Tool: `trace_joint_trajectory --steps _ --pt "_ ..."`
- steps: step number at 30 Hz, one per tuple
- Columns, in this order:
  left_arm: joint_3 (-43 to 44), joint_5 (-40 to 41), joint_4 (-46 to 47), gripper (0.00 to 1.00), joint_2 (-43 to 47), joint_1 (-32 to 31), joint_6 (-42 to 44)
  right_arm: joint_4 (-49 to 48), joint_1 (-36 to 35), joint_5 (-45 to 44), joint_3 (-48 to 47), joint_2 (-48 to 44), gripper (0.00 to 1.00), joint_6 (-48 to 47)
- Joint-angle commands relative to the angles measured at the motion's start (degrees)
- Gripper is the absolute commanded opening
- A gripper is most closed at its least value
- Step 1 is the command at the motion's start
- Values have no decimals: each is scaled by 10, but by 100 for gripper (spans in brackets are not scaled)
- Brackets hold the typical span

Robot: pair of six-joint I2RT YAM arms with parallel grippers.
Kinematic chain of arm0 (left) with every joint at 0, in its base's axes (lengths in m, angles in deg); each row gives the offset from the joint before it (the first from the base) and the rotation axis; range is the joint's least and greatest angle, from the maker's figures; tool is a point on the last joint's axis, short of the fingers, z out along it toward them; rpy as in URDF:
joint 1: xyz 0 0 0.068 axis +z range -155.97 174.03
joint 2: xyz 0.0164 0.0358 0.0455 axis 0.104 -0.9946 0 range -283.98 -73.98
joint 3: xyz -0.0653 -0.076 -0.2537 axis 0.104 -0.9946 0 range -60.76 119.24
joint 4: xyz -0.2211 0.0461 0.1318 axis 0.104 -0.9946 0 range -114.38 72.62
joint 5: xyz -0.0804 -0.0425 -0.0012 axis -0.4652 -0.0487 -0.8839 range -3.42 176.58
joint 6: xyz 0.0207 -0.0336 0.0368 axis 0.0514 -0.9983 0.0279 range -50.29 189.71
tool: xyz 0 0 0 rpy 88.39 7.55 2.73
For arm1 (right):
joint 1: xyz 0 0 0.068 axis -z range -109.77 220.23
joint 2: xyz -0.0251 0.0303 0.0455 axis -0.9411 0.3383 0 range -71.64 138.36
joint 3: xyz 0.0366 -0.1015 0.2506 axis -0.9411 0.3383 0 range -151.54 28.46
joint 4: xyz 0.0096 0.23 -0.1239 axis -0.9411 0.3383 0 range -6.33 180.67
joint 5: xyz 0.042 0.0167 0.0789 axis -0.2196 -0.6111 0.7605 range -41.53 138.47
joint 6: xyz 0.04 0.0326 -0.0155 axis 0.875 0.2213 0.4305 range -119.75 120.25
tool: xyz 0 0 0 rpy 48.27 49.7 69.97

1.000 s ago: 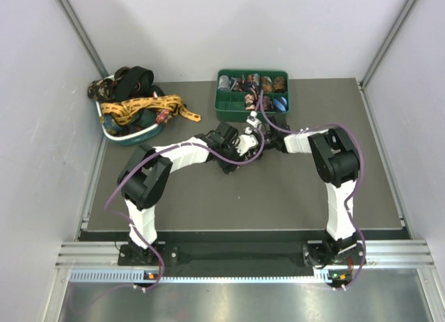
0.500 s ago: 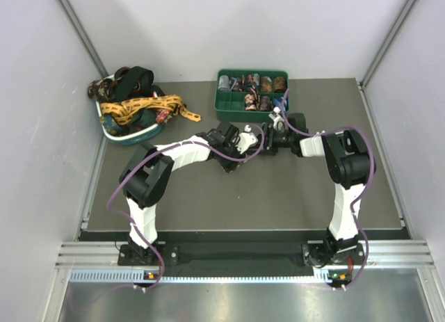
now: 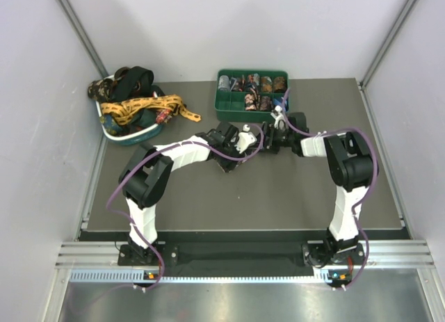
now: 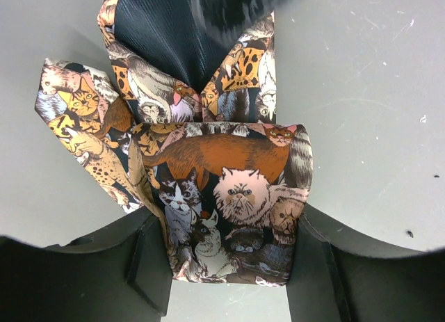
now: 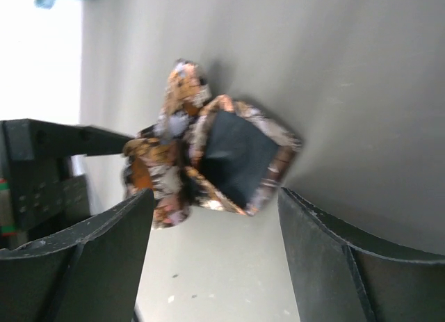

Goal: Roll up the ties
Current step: Roll the tie

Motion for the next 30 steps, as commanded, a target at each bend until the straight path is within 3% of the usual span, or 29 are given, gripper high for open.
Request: trace_joint_trajectory --steps 1,6,20,26,30 --pt "-20 58 -75 58 -4 14 6 32 4 -97 11 -49 72 -63" --pt "-23 54 -70 58 -5 14 7 75 -1 -154 6 -72 68 -92" --pt "-25 47 -61 57 -6 14 9 266 -123 -390 -128 -5 62 -162" --pt "-25 44 -60 57 -3 13 5 329 -156 -495 -160 28 47 -153" --pt "-27 44 -59 57 -1 14 5 367 -173 -552 -182 49 27 -154"
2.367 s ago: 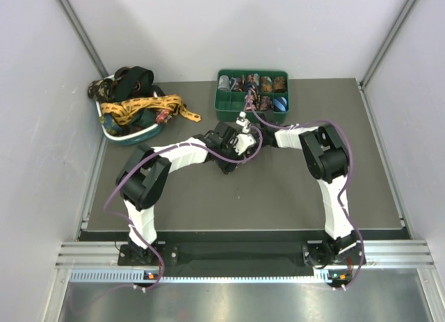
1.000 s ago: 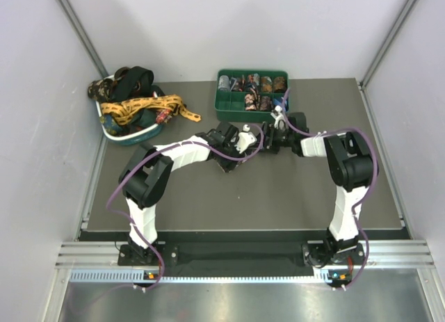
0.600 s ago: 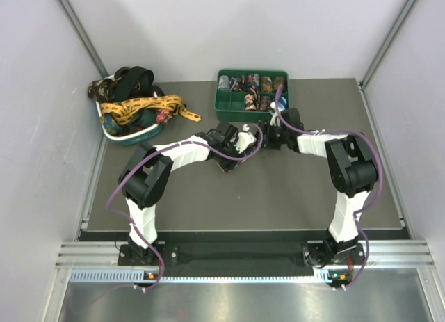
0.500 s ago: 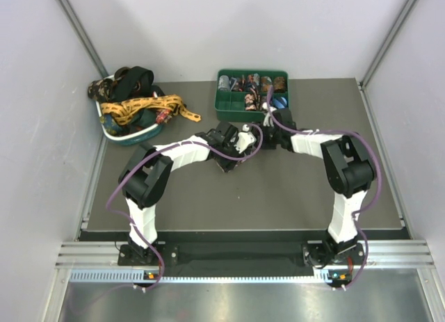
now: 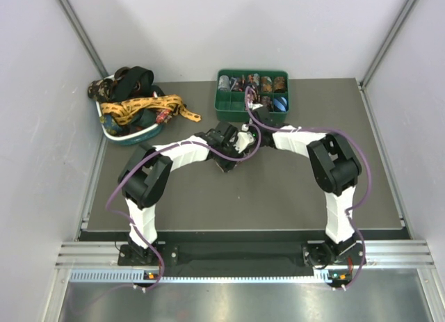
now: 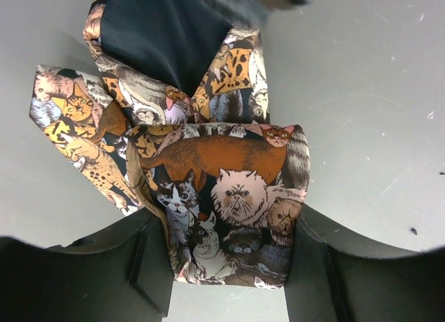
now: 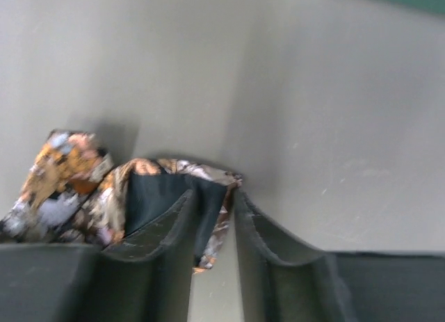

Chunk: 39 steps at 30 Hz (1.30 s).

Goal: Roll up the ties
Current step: Roll the tie

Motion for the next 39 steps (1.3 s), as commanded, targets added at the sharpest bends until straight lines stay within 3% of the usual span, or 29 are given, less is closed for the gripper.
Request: trace_joint_trajectory --steps 1,3,4,11,21,28,29,31,32,33,38,39 --pt "-26 40 -56 57 -4 10 8 88 -16 -84 -11 42 22 -5" --pt "-27 40 -56 57 -4 11 9 96 -15 -90 -10 41 3 -4" --pt "-27 40 -57 57 -6 10 8 96 -14 -98 -7 39 0 -7" --pt "-14 29 -56 57 -15 3 8 81 33 -89 38 -5 0 -5" --pt "108 24 -89 56 -88 -33 16 46 112 -60 114 -82 0 -2" --pt "141 22 -102 56 -107 -38 26 29 142 -55 146 -125 0 6" --pt "147 20 -106 56 -114 -39 27 23 149 -46 149 -128 2 7" --pt "150 16 -108 56 -119 -39 29 19 151 -23 159 -137 14 8" --pt "156 12 -114 56 -124 -39 28 14 152 -21 163 -141 28 11" --pt "159 11 -118 56 -127 -39 27 11 153 -23 175 -153 36 13" --pt "171 17 -141 56 -132 -42 24 -1 179 -28 219 -206 62 36" --pt "171 18 -141 56 -132 -43 25 -4 186 -24 236 -228 63 40"
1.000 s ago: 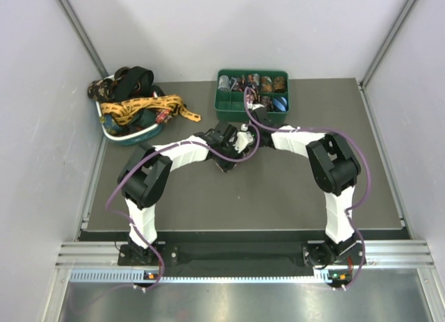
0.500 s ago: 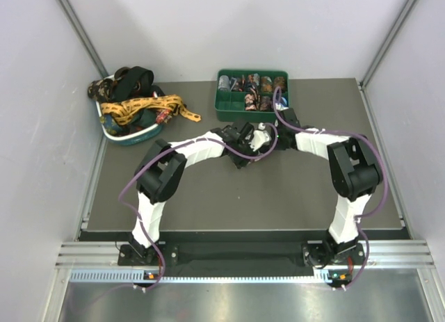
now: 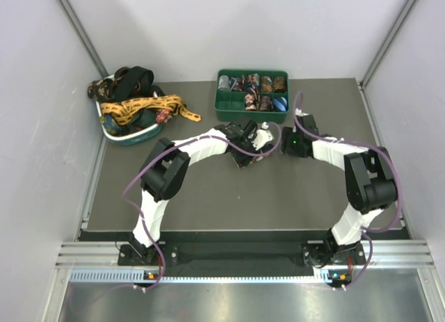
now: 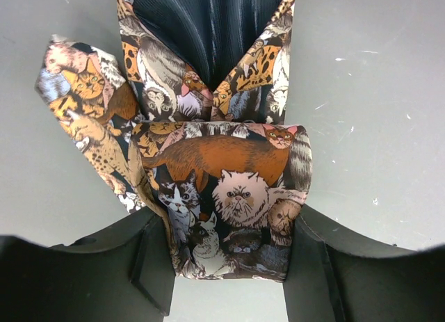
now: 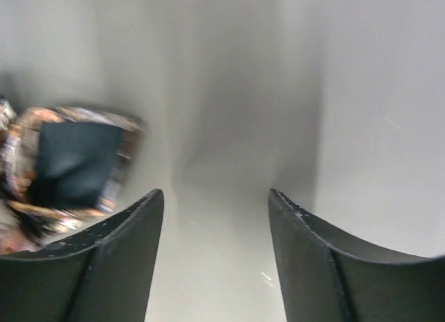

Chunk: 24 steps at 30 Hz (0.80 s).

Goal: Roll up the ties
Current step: Roll the tie

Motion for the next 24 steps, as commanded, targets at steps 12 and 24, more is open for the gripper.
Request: trace_joint_trajectory --steps 12,24 --pt "34 30 -115 56 -38 -1 4 -19 -88 -153 236 -365 64 34" --pt "87 35 -185 57 -66 -4 -9 45 -545 -489 102 -192 62 -23"
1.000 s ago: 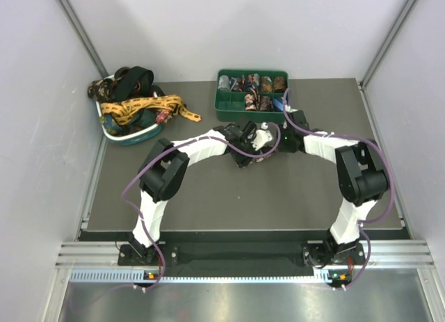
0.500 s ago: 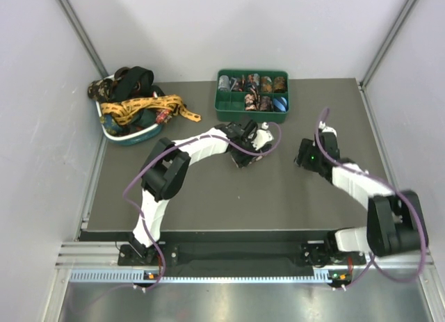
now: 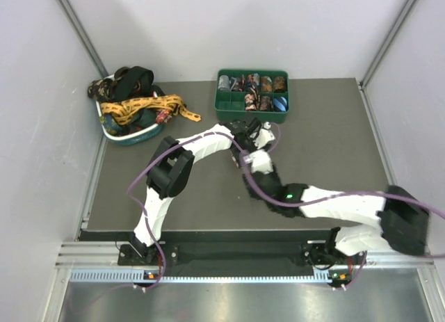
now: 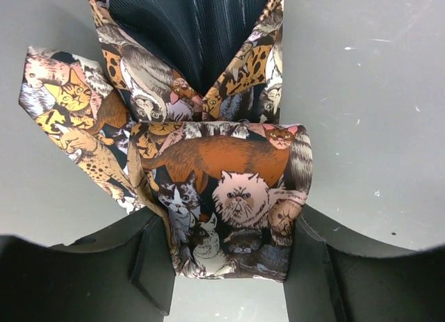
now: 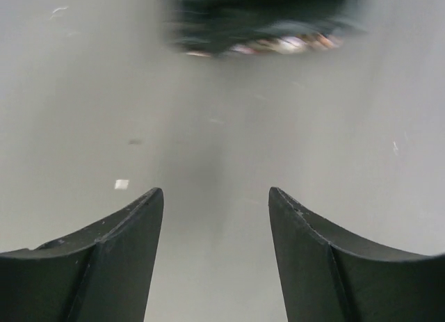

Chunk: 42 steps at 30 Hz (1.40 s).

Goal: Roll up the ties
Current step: Roll the tie

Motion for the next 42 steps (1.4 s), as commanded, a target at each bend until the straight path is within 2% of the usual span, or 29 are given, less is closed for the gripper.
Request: trace_joint_trajectory --steps 1,5,6,11,18,23,31,42 --pt "11 19 -91 57 -28 0 -10 40 -89 -144 -96 103 62 -48" --pt "34 22 -115 57 -35 -3 -16 95 -133 -186 -235 243 57 -111" --pt "38 22 -120 57 -37 -3 -17 106 -135 -200 -259 296 57 -118" --pt "69 21 -156 57 -46 -5 -22 132 -122 -211 -370 435 56 -183" --pt "110 29 -202 57 -73 -9 -36 243 -79 -248 -542 577 64 -224" --pt "161 33 -246 57 -105 -11 -59 329 -56 -237 -665 660 67 -243" --pt "256 73 -332 57 -162 -11 -105 360 -20 -209 -676 683 68 -243" --pt "291 81 -379 57 -178 -12 -126 335 -4 -171 -611 673 69 -260"
